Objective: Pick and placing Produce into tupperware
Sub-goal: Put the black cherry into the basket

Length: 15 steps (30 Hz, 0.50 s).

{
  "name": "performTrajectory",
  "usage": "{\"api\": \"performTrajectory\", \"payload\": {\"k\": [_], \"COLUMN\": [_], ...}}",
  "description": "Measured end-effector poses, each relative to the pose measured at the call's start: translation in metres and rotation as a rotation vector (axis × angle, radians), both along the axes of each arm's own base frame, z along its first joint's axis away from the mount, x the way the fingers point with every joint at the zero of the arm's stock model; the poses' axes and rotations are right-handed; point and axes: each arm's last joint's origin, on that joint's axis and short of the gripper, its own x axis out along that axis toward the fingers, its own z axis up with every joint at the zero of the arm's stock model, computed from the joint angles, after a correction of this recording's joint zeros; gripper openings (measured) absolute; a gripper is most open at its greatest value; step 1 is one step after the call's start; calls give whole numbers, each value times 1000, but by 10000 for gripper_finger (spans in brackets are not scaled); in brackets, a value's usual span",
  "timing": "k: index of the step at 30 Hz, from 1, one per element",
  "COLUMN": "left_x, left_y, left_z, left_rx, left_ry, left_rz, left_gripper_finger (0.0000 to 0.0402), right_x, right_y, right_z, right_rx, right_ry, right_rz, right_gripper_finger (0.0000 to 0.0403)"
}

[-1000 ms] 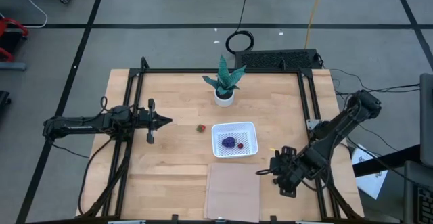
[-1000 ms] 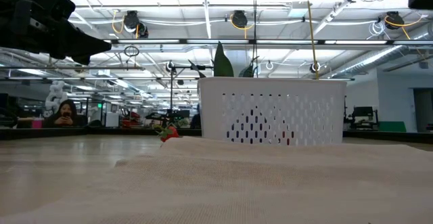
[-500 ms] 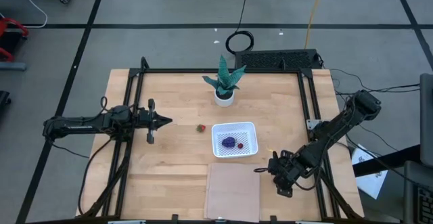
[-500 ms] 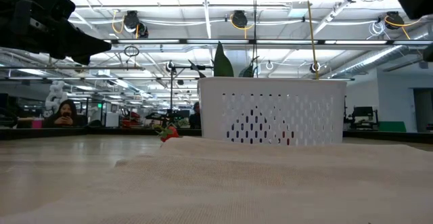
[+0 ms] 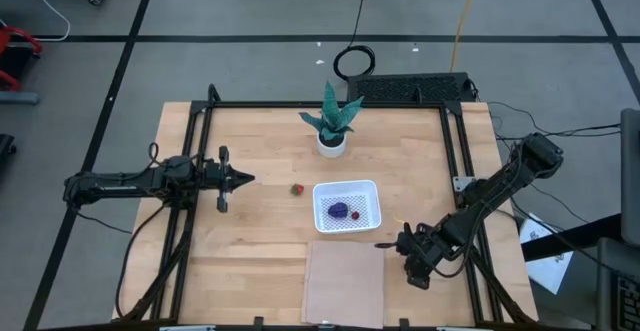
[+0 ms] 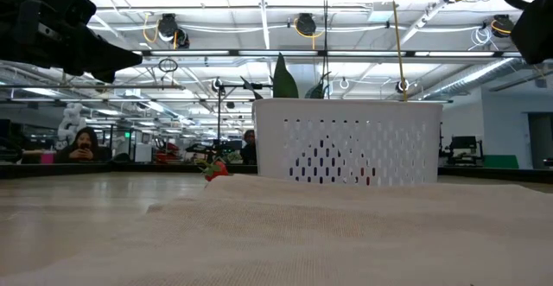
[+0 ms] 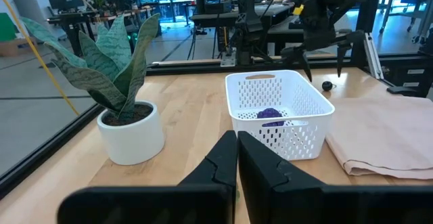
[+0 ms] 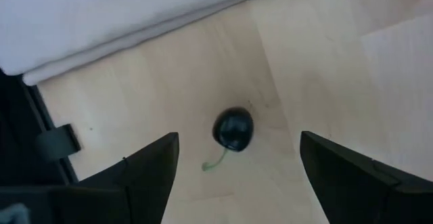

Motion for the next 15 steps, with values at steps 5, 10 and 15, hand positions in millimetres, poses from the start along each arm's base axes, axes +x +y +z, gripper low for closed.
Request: {"api": "performTrajectory", "payload": {"k": [5, 10, 15], "left_x": [0, 0, 0], "left_y": [0, 0, 0], "left_z": [0, 0, 0], "left_rx": [0, 0, 0], "left_ry": [1, 0, 1], "left_rz": [0, 0, 0], "left_gripper_finger": [17, 17, 17], "right_x": [-2, -3, -5], "right_y": [-2, -3, -3], "right_z": [-6, -14, -16], "right_rx": [-11, 28, 34], "right_ry": [-7, -24, -20], "right_rz": [-36, -79, -95], "right_gripper_finger": [295, 295, 295]}}
